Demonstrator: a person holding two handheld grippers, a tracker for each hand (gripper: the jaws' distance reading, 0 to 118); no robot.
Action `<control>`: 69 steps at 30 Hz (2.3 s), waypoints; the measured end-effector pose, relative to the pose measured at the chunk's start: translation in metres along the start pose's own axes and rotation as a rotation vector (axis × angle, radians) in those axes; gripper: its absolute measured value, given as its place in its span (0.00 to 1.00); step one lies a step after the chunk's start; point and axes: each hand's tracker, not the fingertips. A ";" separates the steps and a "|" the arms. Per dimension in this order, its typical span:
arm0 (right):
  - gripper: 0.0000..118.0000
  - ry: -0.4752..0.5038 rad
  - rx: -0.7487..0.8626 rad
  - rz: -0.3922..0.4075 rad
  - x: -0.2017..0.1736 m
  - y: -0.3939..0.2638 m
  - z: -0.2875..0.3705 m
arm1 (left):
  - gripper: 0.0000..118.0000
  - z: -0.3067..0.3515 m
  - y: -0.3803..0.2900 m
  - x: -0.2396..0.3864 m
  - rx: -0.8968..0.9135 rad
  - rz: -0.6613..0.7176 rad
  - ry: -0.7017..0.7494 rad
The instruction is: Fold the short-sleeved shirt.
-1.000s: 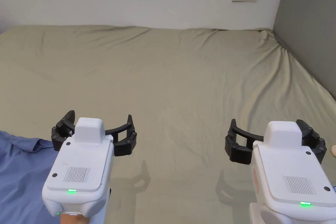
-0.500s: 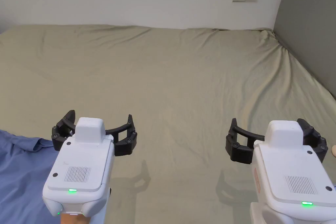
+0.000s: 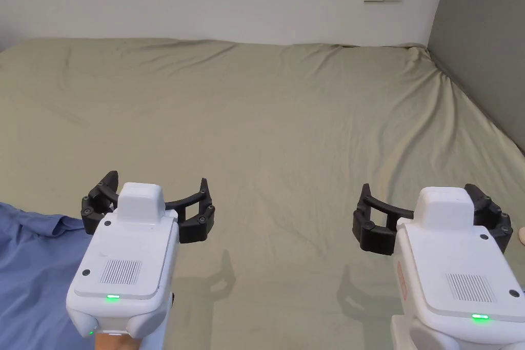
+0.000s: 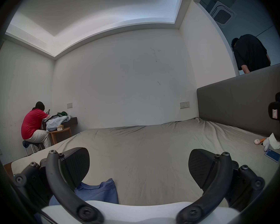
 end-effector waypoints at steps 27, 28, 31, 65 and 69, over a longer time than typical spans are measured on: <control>0.01 0.172 -0.010 -0.005 -0.047 0.010 -0.020 | 0.00 0.012 -0.005 -0.062 -0.055 0.051 0.109; 0.01 0.201 -0.003 -0.003 -0.057 0.013 -0.022 | 0.00 0.015 -0.005 -0.073 -0.057 0.055 0.136; 0.01 0.291 0.015 0.000 -0.091 0.022 -0.027 | 0.00 0.029 -0.005 -0.112 -0.062 0.051 0.239; 0.01 0.591 0.010 0.042 -0.235 0.030 -0.024 | 1.00 0.000 -0.071 -0.276 -0.646 0.242 0.292; 0.01 0.545 -0.013 0.058 -0.220 0.023 -0.036 | 0.96 -0.050 -0.109 -0.264 -0.849 0.230 0.227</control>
